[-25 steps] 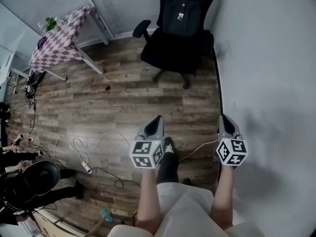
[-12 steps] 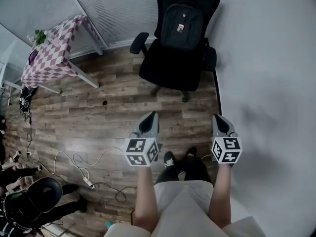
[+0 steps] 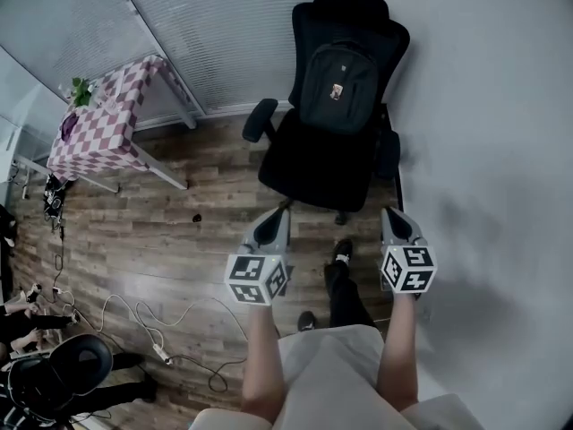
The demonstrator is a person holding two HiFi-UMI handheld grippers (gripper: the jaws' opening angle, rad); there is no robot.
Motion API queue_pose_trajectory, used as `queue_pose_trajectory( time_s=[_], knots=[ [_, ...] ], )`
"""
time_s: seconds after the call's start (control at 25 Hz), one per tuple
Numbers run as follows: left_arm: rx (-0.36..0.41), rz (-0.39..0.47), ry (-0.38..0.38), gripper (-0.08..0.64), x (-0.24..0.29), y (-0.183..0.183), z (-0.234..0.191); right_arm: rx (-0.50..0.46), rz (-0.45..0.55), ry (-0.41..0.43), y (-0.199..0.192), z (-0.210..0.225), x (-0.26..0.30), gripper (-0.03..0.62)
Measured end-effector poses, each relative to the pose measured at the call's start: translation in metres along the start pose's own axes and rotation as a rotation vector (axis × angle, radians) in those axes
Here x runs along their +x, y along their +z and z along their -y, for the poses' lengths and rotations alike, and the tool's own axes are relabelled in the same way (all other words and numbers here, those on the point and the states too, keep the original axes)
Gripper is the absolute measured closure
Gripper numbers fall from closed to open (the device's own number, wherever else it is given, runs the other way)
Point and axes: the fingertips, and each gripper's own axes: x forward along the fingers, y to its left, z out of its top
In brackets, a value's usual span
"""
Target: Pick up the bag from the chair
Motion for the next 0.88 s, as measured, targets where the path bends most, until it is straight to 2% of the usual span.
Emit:
queue_pose_trajectory(
  time_s=[0.16,0.32,0.44,0.64,0.8,0.88],
  knots=[
    [0.031,-0.023,0.023,0.552,0.060,0.029,-0.012,0.061,0.033,0.038,0.041,0.036,0.053,0.592],
    [0.022,-0.006,0.091,0.552,0.131,0.065,-0.028,0.108,0.061,0.060,0.085,0.079,0.105,0.591],
    [0.011,0.011,0.132,0.552,0.181,0.088,-0.032,0.168,0.101,0.138,0.116,0.090,0.140,0.591],
    [0.059,0.013,0.144,0.552,0.237,0.121,-0.029,0.383,0.149,0.244,0.152,0.111,0.181,0.592],
    [0.068,0.000,0.152,0.552,0.267,0.130,-0.041,0.337,0.114,0.262,0.152,0.117,0.209,0.591],
    [0.062,-0.009,0.151,0.552,0.279,0.129,-0.047,0.352,0.129,0.269,0.157,0.124,0.219,0.591]
  ],
)
